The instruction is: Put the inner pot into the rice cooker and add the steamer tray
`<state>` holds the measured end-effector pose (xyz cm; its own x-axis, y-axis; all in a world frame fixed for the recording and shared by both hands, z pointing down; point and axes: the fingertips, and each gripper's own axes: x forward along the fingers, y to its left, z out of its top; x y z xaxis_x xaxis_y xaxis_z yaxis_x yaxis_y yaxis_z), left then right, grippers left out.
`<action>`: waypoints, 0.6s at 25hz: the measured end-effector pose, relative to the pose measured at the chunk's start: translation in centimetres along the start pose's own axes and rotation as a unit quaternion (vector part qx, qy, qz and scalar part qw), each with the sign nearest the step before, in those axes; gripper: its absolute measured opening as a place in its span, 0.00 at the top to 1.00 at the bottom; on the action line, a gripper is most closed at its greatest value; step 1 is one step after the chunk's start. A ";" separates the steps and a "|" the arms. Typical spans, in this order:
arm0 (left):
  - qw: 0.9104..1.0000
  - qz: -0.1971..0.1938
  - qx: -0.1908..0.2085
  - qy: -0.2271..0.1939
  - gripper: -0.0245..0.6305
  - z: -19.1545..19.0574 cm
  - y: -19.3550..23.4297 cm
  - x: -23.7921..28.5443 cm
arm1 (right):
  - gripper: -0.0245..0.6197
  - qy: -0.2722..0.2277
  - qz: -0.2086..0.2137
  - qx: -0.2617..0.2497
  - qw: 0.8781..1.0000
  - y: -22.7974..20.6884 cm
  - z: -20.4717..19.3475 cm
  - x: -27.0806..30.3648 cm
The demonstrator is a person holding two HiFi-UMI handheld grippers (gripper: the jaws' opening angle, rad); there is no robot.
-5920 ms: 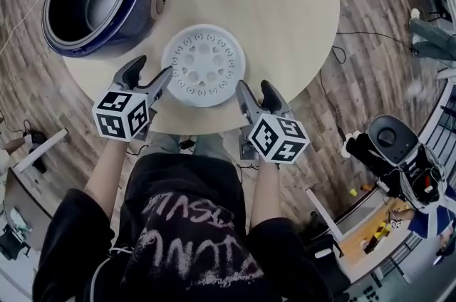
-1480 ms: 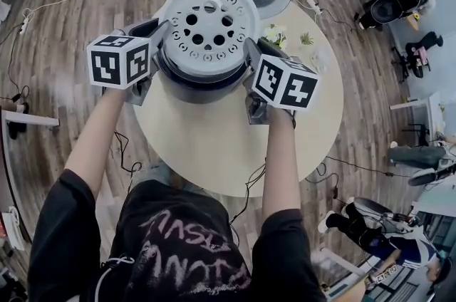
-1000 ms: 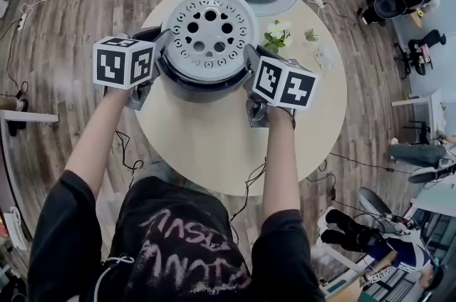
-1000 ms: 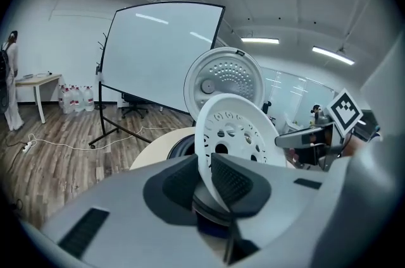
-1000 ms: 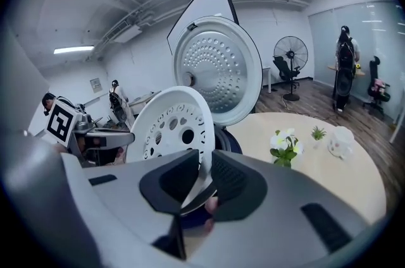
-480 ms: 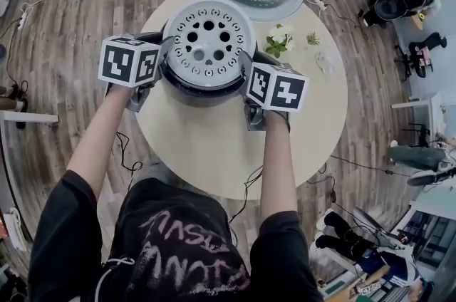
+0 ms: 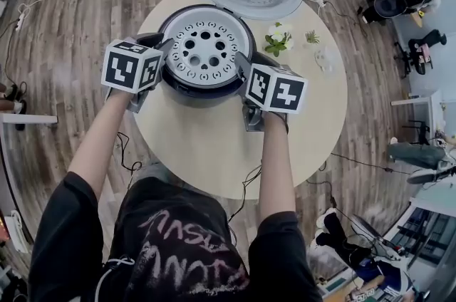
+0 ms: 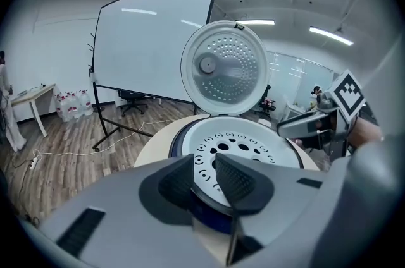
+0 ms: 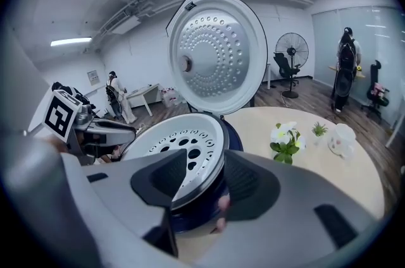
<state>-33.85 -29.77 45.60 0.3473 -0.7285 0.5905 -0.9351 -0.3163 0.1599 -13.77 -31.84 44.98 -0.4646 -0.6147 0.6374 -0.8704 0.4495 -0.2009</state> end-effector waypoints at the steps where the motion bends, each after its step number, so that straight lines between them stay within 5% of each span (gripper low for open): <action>1: 1.000 -0.001 0.000 -0.001 0.78 0.1 -0.1 0.0 | 0.67 -0.002 0.001 0.002 1.000 -0.1 0.0 -0.1; 15: 0.999 -0.014 0.002 -0.042 0.78 0.7 -2.0 -1.7 | 0.75 -0.074 0.001 0.046 0.996 0.0 -0.4 -3.2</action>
<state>-32.52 -28.30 43.74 0.3785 -0.7672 0.5179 -0.9246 -0.3398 0.1723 -12.22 -29.62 43.20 -0.4795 -0.7055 0.5218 -0.8774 0.3942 -0.2733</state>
